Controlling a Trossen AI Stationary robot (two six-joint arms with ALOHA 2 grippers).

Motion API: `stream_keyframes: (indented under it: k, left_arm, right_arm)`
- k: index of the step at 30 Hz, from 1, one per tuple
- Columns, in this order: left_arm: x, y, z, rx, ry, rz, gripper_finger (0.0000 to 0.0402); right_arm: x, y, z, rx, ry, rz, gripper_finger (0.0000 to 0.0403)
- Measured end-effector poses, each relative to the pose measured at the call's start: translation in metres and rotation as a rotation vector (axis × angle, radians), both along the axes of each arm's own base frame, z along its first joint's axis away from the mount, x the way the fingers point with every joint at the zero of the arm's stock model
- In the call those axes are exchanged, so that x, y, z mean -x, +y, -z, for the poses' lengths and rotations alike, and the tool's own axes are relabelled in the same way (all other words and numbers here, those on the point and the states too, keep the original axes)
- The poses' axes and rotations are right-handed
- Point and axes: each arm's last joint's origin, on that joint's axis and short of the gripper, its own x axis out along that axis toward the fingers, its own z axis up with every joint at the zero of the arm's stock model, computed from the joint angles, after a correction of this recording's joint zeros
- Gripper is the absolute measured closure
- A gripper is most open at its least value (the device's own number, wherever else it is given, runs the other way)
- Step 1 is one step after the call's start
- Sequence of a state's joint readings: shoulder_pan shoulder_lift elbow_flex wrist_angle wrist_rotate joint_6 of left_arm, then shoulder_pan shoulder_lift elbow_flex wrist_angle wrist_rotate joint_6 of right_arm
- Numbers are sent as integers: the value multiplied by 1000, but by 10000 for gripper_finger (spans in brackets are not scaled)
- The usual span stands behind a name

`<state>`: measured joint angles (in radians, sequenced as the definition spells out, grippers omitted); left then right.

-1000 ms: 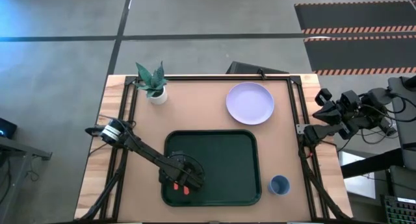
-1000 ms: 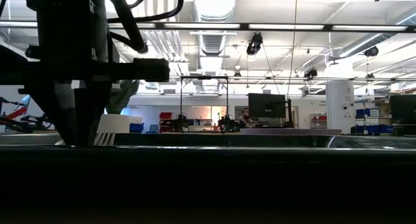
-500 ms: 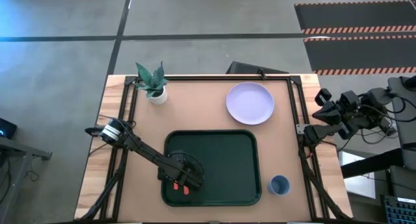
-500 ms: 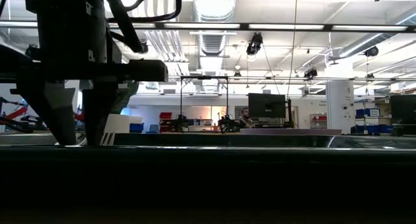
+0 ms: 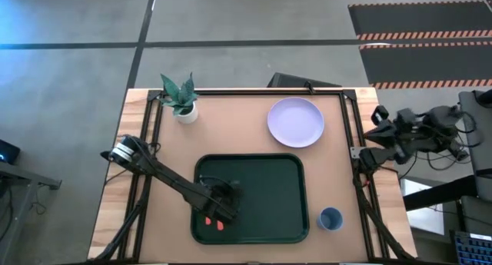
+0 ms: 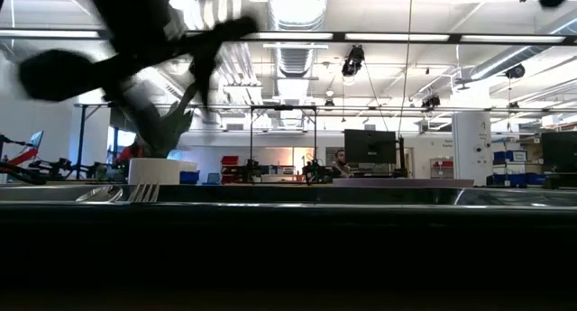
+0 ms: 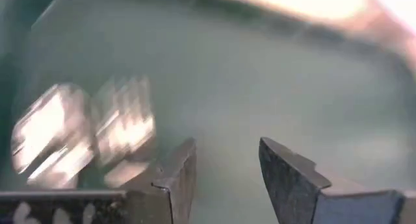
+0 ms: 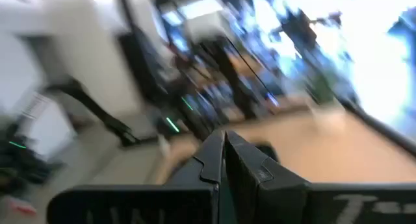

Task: Pick and place plate/cup/fork/spoon on tray
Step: Put the white plate in the bottom center of the dark green tray

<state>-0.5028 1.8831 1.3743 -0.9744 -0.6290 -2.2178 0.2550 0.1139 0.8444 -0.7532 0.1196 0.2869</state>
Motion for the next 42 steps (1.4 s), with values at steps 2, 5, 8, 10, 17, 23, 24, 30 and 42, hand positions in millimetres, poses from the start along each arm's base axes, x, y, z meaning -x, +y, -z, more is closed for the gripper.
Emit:
stream_keyframes:
  k: [2,5,8,10,17,23,24,30,42]
  left_arm:
    - [-1,4,-16,-139,-134,2,253]
    - [-1,9,-41,-326,-271,28,253]
    - [3,13,-68,-447,-333,65,253]
    - [5,16,-84,-493,-338,105,253]
    - [23,28,-135,-645,-273,280,253]
    - [46,40,-169,-760,-199,403,253]
    - [49,42,-173,-772,-193,414,253]
    - [72,54,-197,-844,-151,488,253]
    - [86,59,-199,-821,-158,623,253]
  right_arm:
    - [-7,0,10,-24,149,60,394]
    - [-21,4,20,-54,347,95,394]
    - [-39,8,24,-54,511,113,394]
    - [-50,11,22,-41,610,128,394]
    - [-109,27,27,108,1065,185,369]
    - [-155,37,38,185,1253,198,315]
    - [-162,38,40,193,1272,201,305]
    - [-201,35,62,216,1363,148,262]
    - [-240,-31,96,142,1427,55,250]
